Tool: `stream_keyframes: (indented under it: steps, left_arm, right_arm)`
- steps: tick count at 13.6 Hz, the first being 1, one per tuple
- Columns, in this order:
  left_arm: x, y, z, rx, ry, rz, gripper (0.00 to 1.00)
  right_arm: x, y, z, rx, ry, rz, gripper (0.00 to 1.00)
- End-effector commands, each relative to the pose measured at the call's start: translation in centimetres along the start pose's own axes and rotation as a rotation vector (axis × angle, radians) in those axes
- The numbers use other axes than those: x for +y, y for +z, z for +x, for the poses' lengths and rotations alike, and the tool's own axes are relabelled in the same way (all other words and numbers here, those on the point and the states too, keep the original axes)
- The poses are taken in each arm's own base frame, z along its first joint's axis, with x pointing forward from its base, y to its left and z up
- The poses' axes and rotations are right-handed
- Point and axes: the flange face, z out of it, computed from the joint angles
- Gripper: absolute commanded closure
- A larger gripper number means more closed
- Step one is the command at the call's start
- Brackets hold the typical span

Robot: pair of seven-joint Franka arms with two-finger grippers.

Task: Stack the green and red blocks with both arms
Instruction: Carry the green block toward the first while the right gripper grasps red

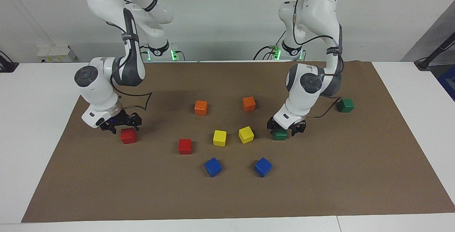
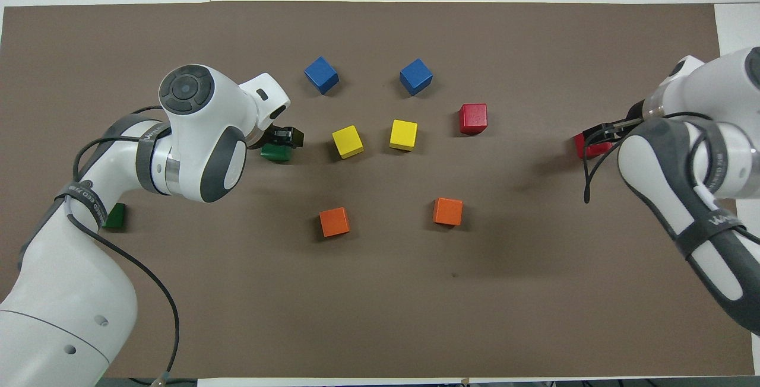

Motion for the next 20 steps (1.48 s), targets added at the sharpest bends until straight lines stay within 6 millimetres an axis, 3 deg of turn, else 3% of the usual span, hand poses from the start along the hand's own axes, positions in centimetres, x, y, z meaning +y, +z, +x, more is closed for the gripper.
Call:
stream_keyframes:
  steps: [1,2,3,4,5,7,8,10,12,14,16,20]
  left_arm:
    - [0.6,0.7,-0.5,0.019,-0.005,0.008,0.00]
    - [0.9,1.0,-0.8,0.013,0.001,0.010,0.08]
    - [0.9,1.1,-0.8,0.006,0.001,0.011,0.37]
    - [0.8,1.0,-0.9,-0.004,0.000,0.014,0.77]
    - [0.7,0.9,-1.0,-0.023,0.005,0.018,1.00]
    - [0.1,-0.5,-0.4,-0.049,0.006,0.040,1.00]
    - [-0.4,-2.0,-0.1,-0.063,-0.009,0.040,1.00]
    - [-4.4,-7.6,-0.3,-0.071,-0.080,0.027,1.00]
    - [-7.6,-13.1,-2.7,-0.103,-0.122,0.030,1.00]
    - [-13.7,-16.2,-5.0,-0.149,-0.137,0.030,1.00]
    - [-20.4,-17.2,-7.0,-0.181,-0.138,0.023,1.00]
    - [-29.8,-15.7,-11.4,-0.151,-0.108,0.030,1.00]
  right_arm:
    - [-2.7,-6.3,1.8,0.003,0.034,-0.001,0.00]
    - [-5.2,-6.8,2.3,0.017,0.042,-0.003,0.00]
    - [-7.8,-6.8,2.7,0.031,0.058,-0.004,0.00]
    - [-11.0,-6.6,3.0,0.060,0.062,-0.003,0.00]
    - [-14.6,-6.2,3.1,0.078,0.056,0.002,0.00]
    - [-17.6,-4.2,4.1,0.090,0.105,0.006,0.00]
    - [-17.9,-3.7,4.6,0.105,0.104,0.010,0.00]
    - [-18.1,-2.1,5.8,0.113,0.106,0.014,0.00]
    - [-18.1,0.0,6.4,0.099,0.127,0.016,0.00]
    - [-18.5,2.5,6.7,0.068,0.158,0.012,0.00]
    - [-20.7,4.2,6.9,0.064,0.184,0.016,0.00]
    - [-20.9,4.4,8.7,0.100,0.218,0.033,0.00]
